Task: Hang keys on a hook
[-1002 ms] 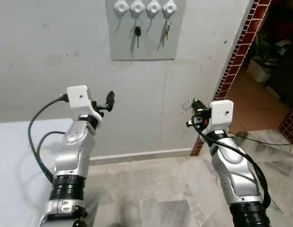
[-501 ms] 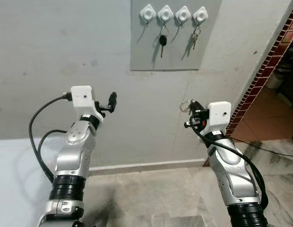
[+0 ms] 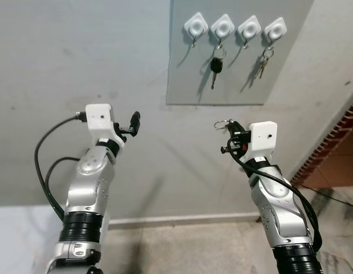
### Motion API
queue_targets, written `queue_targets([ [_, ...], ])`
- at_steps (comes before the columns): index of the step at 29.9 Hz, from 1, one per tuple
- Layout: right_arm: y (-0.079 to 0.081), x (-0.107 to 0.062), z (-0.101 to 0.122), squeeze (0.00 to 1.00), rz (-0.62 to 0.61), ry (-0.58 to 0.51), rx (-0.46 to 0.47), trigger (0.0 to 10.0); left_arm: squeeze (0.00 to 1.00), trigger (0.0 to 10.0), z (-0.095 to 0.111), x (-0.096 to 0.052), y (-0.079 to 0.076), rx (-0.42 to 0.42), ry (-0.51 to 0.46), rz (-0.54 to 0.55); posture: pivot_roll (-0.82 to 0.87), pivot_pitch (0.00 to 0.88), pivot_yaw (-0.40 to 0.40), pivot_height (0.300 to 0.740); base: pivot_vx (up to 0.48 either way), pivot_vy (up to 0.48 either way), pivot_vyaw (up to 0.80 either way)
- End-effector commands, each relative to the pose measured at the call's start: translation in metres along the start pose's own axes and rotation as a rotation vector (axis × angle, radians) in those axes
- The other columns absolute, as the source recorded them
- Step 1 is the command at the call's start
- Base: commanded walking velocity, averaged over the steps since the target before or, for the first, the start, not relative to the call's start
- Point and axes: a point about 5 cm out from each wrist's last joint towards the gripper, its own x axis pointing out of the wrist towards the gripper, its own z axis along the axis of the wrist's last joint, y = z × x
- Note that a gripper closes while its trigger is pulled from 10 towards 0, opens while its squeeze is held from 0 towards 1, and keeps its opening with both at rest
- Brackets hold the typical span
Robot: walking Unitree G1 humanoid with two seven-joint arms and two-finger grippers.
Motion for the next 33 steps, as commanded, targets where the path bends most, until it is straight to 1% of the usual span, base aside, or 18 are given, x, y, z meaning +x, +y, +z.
queue_targets([
  [1,-0.008,-0.002,0.003,0.00,-0.022,-0.006,-0.015,10.0,0.00,10.0,0.001,0.001,-0.008,-0.002,0.005,-0.001,0.00,0.000,-0.020,0.740,0.000,0.000,0.00],
  [5,-0.007,-0.002,0.003,0.00,-0.010,-0.006,-0.016,10.0,0.00,10.0,0.003,0.003,-0.009,-0.003,0.013,0.019,0.00,0.000,-0.020,0.740,0.000,0.000,0.00],
  [7,-0.006,-0.001,0.004,0.00,0.004,-0.008,-0.017,10.0,0.00,10.0,0.009,0.002,-0.012,0.020,-0.017,0.001,0.00,0.000,-0.022,0.740,0.000,0.000,0.00],
  [11,-0.006,-0.001,0.005,0.00,0.012,-0.010,-0.018,10.0,0.00,10.0,0.013,0.001,-0.012,0.038,-0.032,-0.013,0.00,0.000,-0.022,0.740,0.000,0.000,0.00],
  [16,-0.005,0.002,0.009,0.00,0.051,-0.026,-0.024,10.0,0.00,10.0,0.019,-0.001,-0.012,0.050,-0.050,-0.058,0.00,0.000,-0.027,0.740,0.000,0.000,0.00],
  [17,-0.005,0.002,0.011,0.00,0.061,-0.032,-0.027,10.0,0.00,10.0,0.020,-0.001,-0.012,0.058,-0.055,-0.071,0.01,0.000,-0.028,0.740,0.000,0.000,0.00],
  [18,-0.003,0.005,0.016,0.00,0.097,-0.048,-0.025,10.0,0.00,10.0,0.026,-0.001,-0.015,0.098,-0.079,-0.116,0.01,0.000,-0.028,0.740,0.000,0.000,0.00],
  [19,-0.003,0.005,0.016,0.00,0.097,-0.048,-0.025,10.0,0.00,10.0,0.026,-0.001,-0.015,0.098,-0.079,-0.116,0.01,0.000,-0.028,0.740,0.000,0.000,0.00],
  [20,-0.001,0.006,0.020,0.00,0.130,-0.064,-0.023,10.0,0.00,10.0,0.030,-0.001,-0.017,0.120,-0.096,-0.146,0.01,0.000,-0.028,0.740,0.000,0.000,0.00],
  [23,0.003,0.011,0.028,0.00,0.176,-0.091,-0.024,10.0,0.00,10.0,0.037,0.000,-0.021,0.124,-0.110,-0.178,0.01,0.000,-0.031,0.740,0.000,0.000,0.00],
  [24,0.006,0.014,0.034,0.00,0.204,-0.113,-0.020,10.0,0.00,10.0,0.041,0.002,-0.025,0.131,-0.123,-0.200,0.01,0.000,-0.030,0.740,0.000,0.000,0.00],
  [28,0.011,0.019,0.041,0.00,0.245,-0.137,-0.013,10.0,0.00,10.0,0.047,0.005,-0.029,0.142,-0.133,-0.220,0.01,0.000,-0.031,0.740,0.000,0.000,0.00],
  [30,0.016,0.023,0.048,0.00,0.287,-0.157,0.001,10.0,0.00,10.0,0.053,0.008,-0.033,0.139,-0.149,-0.238,0.01,0.000,-0.032,0.740,0.000,0.000,0.00],
  [32,0.018,0.024,0.050,0.00,0.299,-0.162,0.001,10.0,0.00,10.0,0.055,0.009,-0.034,0.134,-0.153,-0.244,0.01,0.000,-0.033,0.740,0.000,0.000,0.00],
  [33,0.022,0.027,0.055,0.00,0.331,-0.182,0.007,10.0,0.00,10.0,0.059,0.010,-0.038,0.125,-0.164,-0.258,0.02,0.000,-0.034,0.740,0.000,0.000,0.00],
])
